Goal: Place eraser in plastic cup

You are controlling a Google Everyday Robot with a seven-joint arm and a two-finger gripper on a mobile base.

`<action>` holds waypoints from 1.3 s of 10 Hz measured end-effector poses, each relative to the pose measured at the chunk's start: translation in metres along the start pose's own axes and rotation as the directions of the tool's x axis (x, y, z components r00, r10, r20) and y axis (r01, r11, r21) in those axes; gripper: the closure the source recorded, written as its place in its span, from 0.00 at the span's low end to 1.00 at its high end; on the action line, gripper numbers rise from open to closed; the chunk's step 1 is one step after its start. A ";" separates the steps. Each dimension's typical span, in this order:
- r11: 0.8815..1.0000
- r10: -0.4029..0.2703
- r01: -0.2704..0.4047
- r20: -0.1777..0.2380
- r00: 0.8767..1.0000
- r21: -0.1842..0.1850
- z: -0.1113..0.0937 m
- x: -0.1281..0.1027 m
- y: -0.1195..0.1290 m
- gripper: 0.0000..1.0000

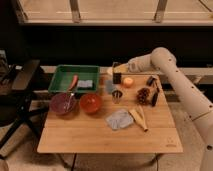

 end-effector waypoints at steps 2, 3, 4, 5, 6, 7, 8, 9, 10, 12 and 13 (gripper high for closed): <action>0.999 -0.041 0.040 0.053 0.998 0.014 0.019 -0.014 -0.009 1.00; 0.997 -0.065 0.063 0.068 0.996 0.032 0.025 -0.017 -0.013 1.00; 0.996 -0.083 0.080 0.078 0.993 0.047 0.029 -0.018 -0.017 1.00; 0.995 -0.093 0.088 0.087 0.992 0.052 0.032 -0.017 -0.020 1.00; 0.993 -0.112 0.106 0.107 0.988 0.055 0.037 -0.016 -0.023 1.00; 0.990 -0.136 0.130 0.135 0.982 0.056 0.039 -0.013 -0.025 1.00; 0.987 -0.159 0.151 0.160 0.974 0.059 0.041 -0.008 -0.027 1.00; 0.984 -0.177 0.168 0.178 0.968 0.064 0.042 -0.003 -0.030 1.00; 0.981 -0.193 0.182 0.195 0.962 0.072 0.047 0.002 -0.031 1.00; 0.977 -0.209 0.195 0.216 0.954 0.083 0.051 0.004 -0.033 1.00; 0.977 -0.212 0.197 0.224 0.951 0.088 0.050 0.005 -0.036 1.00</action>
